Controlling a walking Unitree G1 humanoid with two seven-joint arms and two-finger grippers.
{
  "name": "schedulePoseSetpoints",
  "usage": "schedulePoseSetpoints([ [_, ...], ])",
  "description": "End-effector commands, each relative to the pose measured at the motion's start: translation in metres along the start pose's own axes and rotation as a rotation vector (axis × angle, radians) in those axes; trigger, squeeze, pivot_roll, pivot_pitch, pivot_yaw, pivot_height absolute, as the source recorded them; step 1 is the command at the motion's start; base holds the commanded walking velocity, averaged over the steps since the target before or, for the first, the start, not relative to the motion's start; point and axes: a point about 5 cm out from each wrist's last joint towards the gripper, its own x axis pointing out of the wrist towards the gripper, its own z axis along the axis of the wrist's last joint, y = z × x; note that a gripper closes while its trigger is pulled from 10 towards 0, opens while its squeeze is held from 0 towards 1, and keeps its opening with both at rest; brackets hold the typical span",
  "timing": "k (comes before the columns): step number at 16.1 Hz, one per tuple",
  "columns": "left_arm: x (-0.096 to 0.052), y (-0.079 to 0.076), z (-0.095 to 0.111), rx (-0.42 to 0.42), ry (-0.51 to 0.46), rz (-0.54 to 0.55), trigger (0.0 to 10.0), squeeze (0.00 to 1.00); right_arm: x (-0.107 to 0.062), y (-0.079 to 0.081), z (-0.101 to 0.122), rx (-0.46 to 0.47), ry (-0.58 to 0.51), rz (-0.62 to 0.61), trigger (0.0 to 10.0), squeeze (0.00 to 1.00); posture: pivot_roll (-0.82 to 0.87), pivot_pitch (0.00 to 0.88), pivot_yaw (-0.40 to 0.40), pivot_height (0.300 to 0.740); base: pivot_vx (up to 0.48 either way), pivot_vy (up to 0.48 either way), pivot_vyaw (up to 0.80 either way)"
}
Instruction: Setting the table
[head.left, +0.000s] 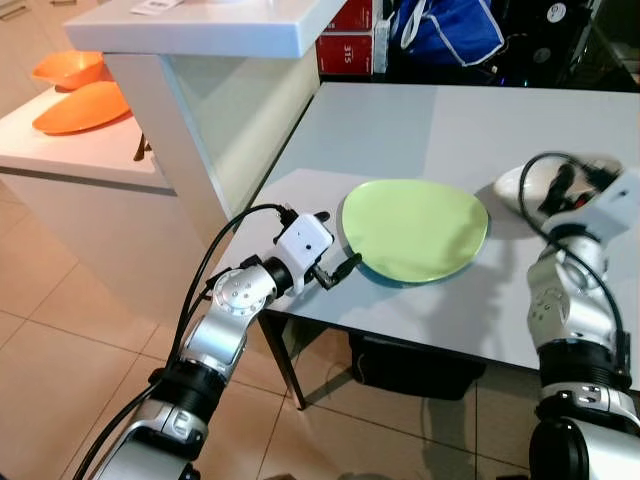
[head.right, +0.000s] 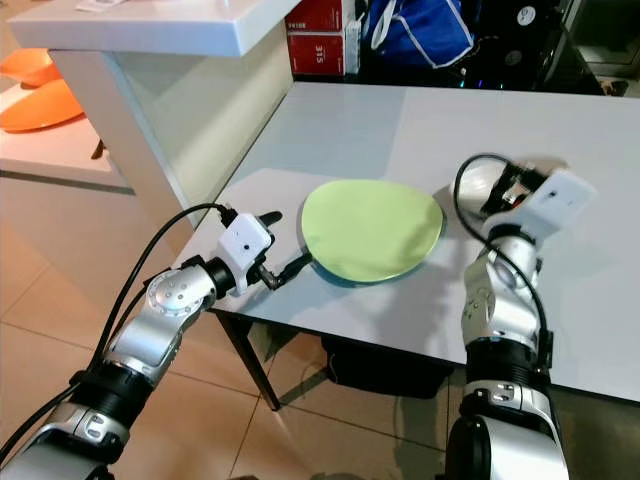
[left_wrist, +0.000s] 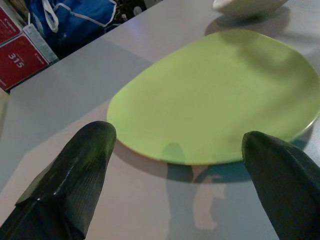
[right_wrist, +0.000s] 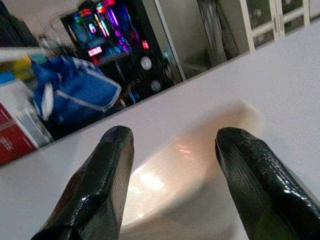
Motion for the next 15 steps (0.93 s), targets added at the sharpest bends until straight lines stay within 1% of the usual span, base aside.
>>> schedulePoseSetpoints([
  [1,-0.001,0.006,0.001,0.014,0.002,0.022,10.0,0.00,0.001,0.004,0.008,0.001,-0.018,0.013,10.0,0.00,-0.04,0.000,0.123,0.740,0.000,0.000,0.00],
  [4,0.002,0.005,0.002,0.011,-0.003,0.023,10.0,0.00,0.003,0.004,0.016,0.008,-0.037,0.014,10.0,0.00,-0.04,0.000,0.120,0.740,0.000,0.000,0.00],
  [6,0.001,0.005,0.002,0.010,-0.004,0.025,10.0,0.00,-0.001,0.001,0.010,0.005,-0.012,0.007,10.0,0.00,-0.04,0.000,0.120,0.740,0.000,0.000,0.00],
  [11,0.002,0.006,0.002,0.009,-0.006,0.031,10.0,0.00,-0.003,0.003,0.009,0.030,0.016,0.011,10.0,0.00,-0.03,0.000,0.117,0.740,0.000,0.000,0.00],
  [12,0.005,0.010,0.002,-0.008,-0.009,0.052,10.0,0.00,-0.008,0.012,0.008,0.039,0.048,0.073,10.0,0.00,-0.03,0.000,0.100,0.740,0.000,0.000,0.00],
  [13,0.008,0.014,0.005,-0.056,-0.022,0.080,10.0,0.00,-0.015,0.024,0.005,0.012,0.082,0.179,10.0,0.00,-0.04,0.000,0.094,0.740,0.000,0.000,0.00],
  [14,0.012,0.019,0.009,-0.130,-0.042,0.117,10.0,0.00,-0.025,0.037,0.000,-0.041,0.115,0.312,10.0,0.00,-0.05,0.000,0.084,0.740,0.000,0.000,0.00],
  [15,0.014,0.021,0.011,-0.141,-0.047,0.131,10.0,0.00,-0.028,0.040,-0.002,-0.055,0.125,0.361,10.0,0.00,-0.06,0.000,0.083,0.740,0.000,0.000,0.00],
])
